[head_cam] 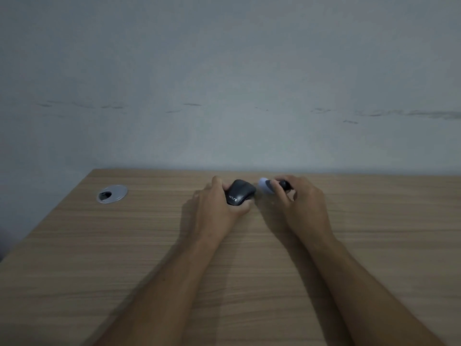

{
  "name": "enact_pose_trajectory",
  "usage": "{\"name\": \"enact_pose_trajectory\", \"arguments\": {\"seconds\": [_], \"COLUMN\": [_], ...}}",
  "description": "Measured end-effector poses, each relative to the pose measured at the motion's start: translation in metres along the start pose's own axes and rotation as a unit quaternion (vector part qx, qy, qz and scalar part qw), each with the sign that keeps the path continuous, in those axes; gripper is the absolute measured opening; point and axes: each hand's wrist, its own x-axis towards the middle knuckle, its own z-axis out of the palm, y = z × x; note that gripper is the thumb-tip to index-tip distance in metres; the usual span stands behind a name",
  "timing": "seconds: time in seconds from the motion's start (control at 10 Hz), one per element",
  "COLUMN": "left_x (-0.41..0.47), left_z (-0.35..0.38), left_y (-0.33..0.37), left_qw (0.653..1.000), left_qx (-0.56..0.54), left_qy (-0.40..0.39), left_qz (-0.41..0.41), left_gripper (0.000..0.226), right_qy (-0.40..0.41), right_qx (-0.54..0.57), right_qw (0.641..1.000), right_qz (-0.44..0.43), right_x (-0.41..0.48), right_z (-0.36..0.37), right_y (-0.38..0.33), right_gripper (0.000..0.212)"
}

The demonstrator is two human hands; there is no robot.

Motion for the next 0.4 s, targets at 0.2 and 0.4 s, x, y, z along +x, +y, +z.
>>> {"name": "enact_pose_trajectory", "arguments": {"seconds": [0.2,0.4], "left_x": [-0.009,0.001], "left_z": [0.002,-0.018], "left_y": [0.011,0.007], "left_qw": [0.994,0.999], "left_qx": [0.104,-0.029], "left_qy": [0.025,0.007], "left_qz": [-0.033,-0.046], "left_gripper": [0.098,0.051], "right_qy": [-0.124,-0.044], "right_qx": [-0.057,0.030], "right_qw": [0.991,0.998], "right_qz": [0.004,0.037], "right_x": [-0.011,-0.015], "right_z": [0.000,-0.010], "right_y": [0.001,-0.002], "right_gripper": [0.037,0.034]}}
